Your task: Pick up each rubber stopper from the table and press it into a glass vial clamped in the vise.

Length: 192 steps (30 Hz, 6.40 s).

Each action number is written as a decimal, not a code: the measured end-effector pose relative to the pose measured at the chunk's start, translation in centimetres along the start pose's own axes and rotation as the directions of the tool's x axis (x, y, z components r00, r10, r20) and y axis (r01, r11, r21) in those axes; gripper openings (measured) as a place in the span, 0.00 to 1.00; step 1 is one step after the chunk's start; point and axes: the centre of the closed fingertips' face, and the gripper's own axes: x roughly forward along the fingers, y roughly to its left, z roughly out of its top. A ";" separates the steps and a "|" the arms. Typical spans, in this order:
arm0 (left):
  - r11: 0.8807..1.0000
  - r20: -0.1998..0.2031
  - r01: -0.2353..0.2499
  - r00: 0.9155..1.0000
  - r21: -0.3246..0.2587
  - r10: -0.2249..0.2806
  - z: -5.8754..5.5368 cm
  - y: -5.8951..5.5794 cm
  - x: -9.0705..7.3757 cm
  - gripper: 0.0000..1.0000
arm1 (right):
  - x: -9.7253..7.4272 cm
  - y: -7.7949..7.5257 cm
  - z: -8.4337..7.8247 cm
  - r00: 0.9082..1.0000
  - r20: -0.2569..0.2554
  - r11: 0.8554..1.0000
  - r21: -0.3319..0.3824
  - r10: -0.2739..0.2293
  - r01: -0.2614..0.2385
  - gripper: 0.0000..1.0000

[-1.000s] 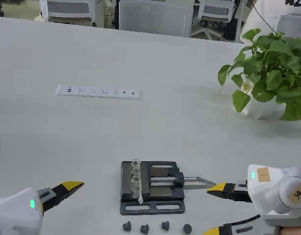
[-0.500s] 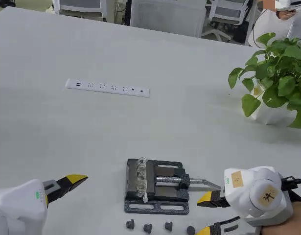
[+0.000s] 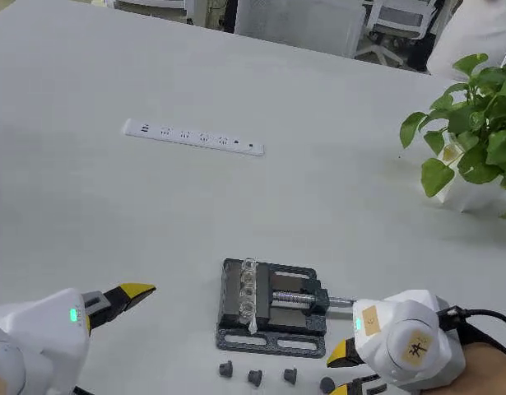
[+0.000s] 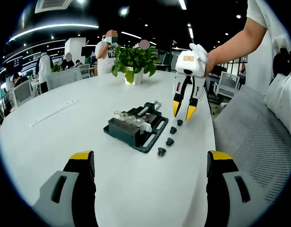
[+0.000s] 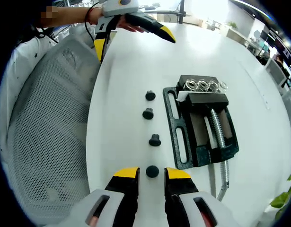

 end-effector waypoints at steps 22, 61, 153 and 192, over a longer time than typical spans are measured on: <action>1.000 0.021 -0.007 1.000 -0.023 0.007 0.1 0.1 0.0 0.98 | 0.7 0.1 -0.6 0.998 -0.068 0.997 -0.082 -0.008 0.002 0.08; 1.000 0.033 -0.014 0.999 -0.023 0.015 -0.1 0.5 0.0 0.98 | -4.2 -2.0 3.1 0.999 -0.030 0.995 -0.086 -0.043 0.041 0.06; 0.998 0.083 -0.042 0.995 -0.056 0.047 -0.2 2.3 0.3 0.98 | -0.4 -12.3 13.3 0.999 -0.035 0.979 -0.203 0.007 -0.014 0.06; 0.997 0.094 -0.043 0.994 -0.056 0.049 0.2 2.8 0.1 0.98 | -0.1 -12.2 13.6 0.998 -0.047 0.979 -0.198 0.033 -0.042 0.07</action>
